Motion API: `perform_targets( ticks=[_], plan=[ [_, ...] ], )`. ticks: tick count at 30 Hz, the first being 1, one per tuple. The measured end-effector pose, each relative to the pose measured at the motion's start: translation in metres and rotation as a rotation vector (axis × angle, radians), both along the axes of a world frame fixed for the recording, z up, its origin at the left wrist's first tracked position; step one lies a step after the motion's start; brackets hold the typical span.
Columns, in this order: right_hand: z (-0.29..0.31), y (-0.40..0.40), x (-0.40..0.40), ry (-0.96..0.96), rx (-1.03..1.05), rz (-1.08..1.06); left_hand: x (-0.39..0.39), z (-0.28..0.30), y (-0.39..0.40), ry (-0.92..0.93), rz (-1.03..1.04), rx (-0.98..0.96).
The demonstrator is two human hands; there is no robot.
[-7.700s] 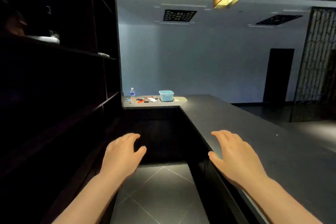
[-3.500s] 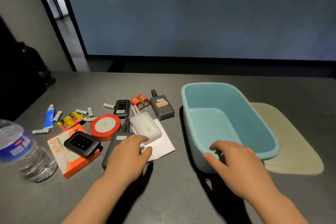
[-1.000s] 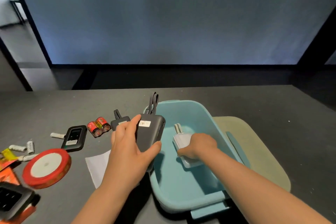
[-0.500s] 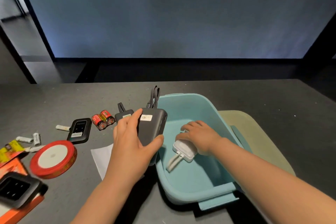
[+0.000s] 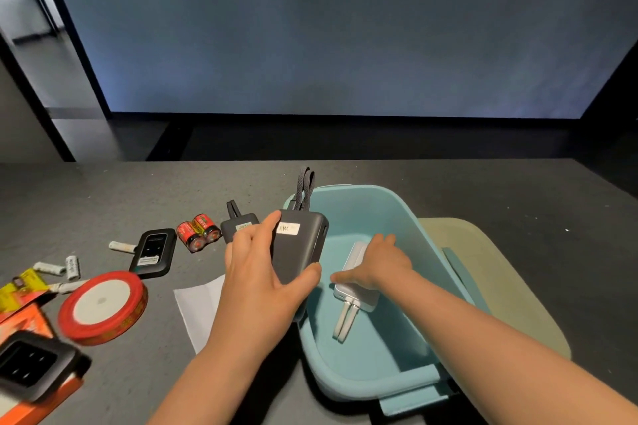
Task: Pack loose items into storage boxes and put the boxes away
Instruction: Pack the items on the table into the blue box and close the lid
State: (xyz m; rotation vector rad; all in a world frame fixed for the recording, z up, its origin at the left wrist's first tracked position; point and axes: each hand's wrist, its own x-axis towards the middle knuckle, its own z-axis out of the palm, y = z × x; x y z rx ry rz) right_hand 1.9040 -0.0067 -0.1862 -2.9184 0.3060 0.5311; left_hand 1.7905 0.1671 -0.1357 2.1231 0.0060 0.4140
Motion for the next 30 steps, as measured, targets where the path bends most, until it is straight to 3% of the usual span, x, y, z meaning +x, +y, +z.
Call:
perform_targets(
  ticks=[6,14,16,18,20,21,23,30],
  plan=[
    [0.007,-0.011,0.010,-0.024,-0.024,0.169,0.002,-0.003,0.000,0.020,0.005,0.012],
    [0.000,-0.017,0.007,-0.157,0.003,0.183,0.003,-0.001,-0.007,-0.001,-0.026,0.031],
    [0.015,-0.015,-0.001,-0.268,0.243,0.119,0.004,0.000,-0.008,-0.010,-0.048,0.050],
    [0.043,-0.012,-0.016,-0.317,0.768,-0.034,0.006,0.003,-0.008,-0.008,-0.086,0.076],
    [0.075,-0.010,-0.036,-0.124,1.276,-0.137,0.008,0.008,-0.009,-0.001,-0.134,0.109],
    [0.085,-0.011,-0.046,-0.028,1.380,-0.131,0.009,0.011,-0.010,-0.006,-0.156,0.134],
    [0.093,-0.010,-0.060,0.021,1.407,-0.099,0.010,0.015,-0.014,-0.037,-0.189,0.188],
    [0.081,-0.013,-0.069,-0.178,1.399,-0.319,0.006,0.010,-0.020,-0.017,-0.216,0.224]
  ],
)
